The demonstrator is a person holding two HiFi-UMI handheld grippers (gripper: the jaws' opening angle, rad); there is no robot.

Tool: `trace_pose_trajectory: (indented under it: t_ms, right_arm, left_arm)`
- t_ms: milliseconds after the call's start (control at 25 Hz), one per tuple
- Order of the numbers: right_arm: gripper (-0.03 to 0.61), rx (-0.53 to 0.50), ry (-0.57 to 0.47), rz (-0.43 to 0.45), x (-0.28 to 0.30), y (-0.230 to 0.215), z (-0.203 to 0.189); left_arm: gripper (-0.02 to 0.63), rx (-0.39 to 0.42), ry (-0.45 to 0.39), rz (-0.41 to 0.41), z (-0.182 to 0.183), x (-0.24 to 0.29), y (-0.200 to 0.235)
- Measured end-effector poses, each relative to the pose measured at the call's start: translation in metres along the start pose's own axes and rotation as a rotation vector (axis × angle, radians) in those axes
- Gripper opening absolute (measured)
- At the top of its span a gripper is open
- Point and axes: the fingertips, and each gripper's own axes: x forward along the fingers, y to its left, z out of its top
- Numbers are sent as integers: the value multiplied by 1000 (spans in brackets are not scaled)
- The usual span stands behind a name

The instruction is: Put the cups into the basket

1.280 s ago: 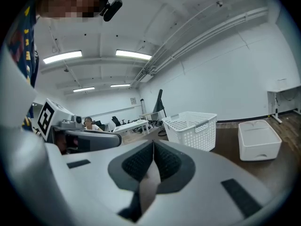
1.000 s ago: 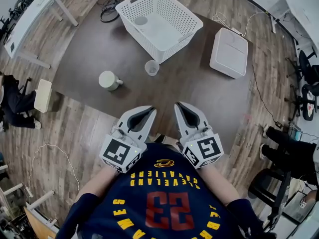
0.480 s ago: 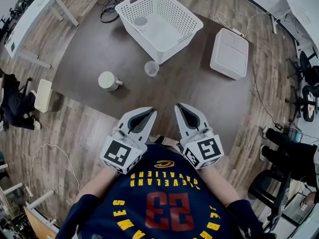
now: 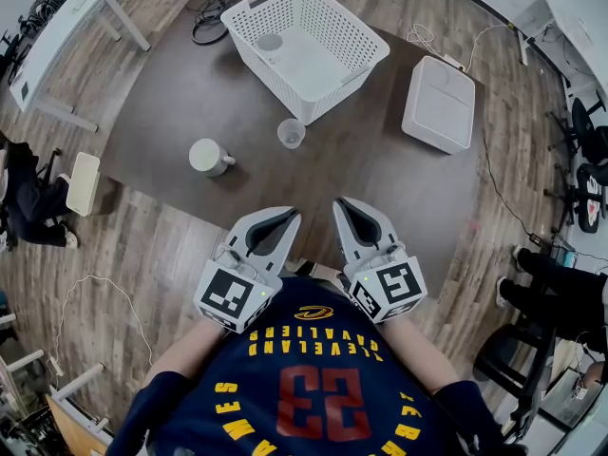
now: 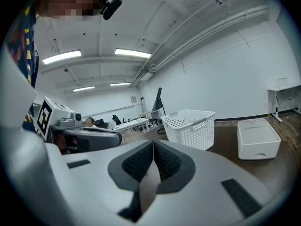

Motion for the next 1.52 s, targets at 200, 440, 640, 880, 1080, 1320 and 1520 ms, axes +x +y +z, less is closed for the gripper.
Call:
trace_pose_trajectory:
  t_ms: [200, 440, 640, 880, 1080, 1320, 1520]
  right_arm:
    - [17, -4, 1, 5, 5, 2, 1]
    - [17, 1, 6, 6, 6, 1, 0]
    - [17, 10, 10, 1, 9, 0, -3]
    - [17, 29, 22, 1, 10, 0, -9]
    - [18, 10, 96, 17, 32, -5, -20]
    - [20, -205, 260, 34, 91, -21, -50]
    - [83, -311, 372, 58, 143, -25, -70]
  left_arm:
    - [12, -15, 10, 1, 3, 0, 1]
    - [12, 6, 4, -4, 0, 2, 4]
    - [12, -8, 6, -6, -1, 2, 7]
    - [14, -54, -26, 8, -1, -1, 11]
    - [14, -70, -8, 12, -5, -3, 22]
    - [14, -93, 22, 57, -13, -8, 53]
    - [16, -115, 37, 77, -17, -12, 79]
